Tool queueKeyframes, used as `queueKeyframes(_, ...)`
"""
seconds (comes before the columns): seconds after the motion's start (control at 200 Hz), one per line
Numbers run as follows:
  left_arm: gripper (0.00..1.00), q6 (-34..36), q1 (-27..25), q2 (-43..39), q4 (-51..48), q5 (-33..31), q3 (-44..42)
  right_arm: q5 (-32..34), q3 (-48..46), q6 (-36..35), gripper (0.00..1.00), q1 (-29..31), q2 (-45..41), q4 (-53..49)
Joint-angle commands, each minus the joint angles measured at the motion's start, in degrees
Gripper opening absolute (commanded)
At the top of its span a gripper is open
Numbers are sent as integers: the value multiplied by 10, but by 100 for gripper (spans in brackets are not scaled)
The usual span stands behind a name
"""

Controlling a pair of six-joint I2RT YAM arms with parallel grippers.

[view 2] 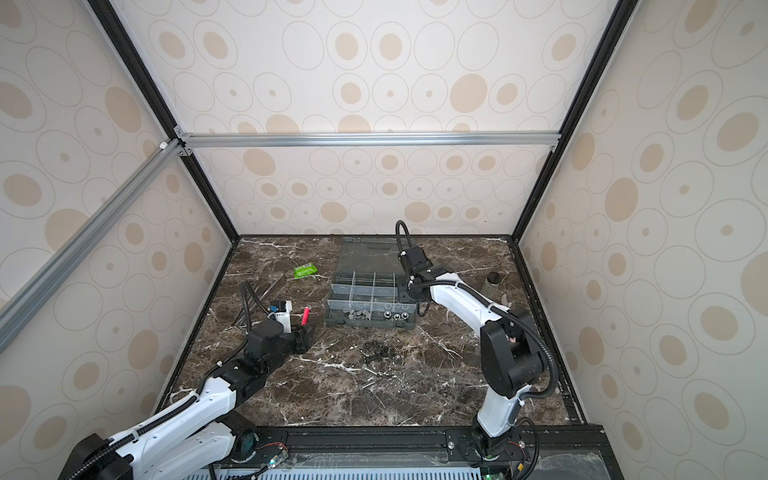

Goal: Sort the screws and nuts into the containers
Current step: 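Move the right gripper back down to the pile of bolts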

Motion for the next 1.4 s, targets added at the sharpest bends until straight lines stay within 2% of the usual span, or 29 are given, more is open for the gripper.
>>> queueKeyframes(0.0, 55, -5, 6, 5, 10, 2, 7, -9, -24, -12, 27, 17, -35, -5)
queueKeyframes(0.29, 55, 0, 5, 28, 17, 8, 17, -31, -87, -36, 28, 64, -110, -8)
queueKeyframes(0.625, 54, -3, 5, 36, 17, 9, 17, -56, -180, -42, 28, 155, -149, 41)
queueKeyframes(0.91, 54, -6, 5, 45, 19, 10, 22, -62, -197, -44, 29, 215, -118, 55)
queueKeyframes(1.39, 54, -7, 5, 51, 20, 11, 22, -86, -184, -36, 29, 271, -48, 65)
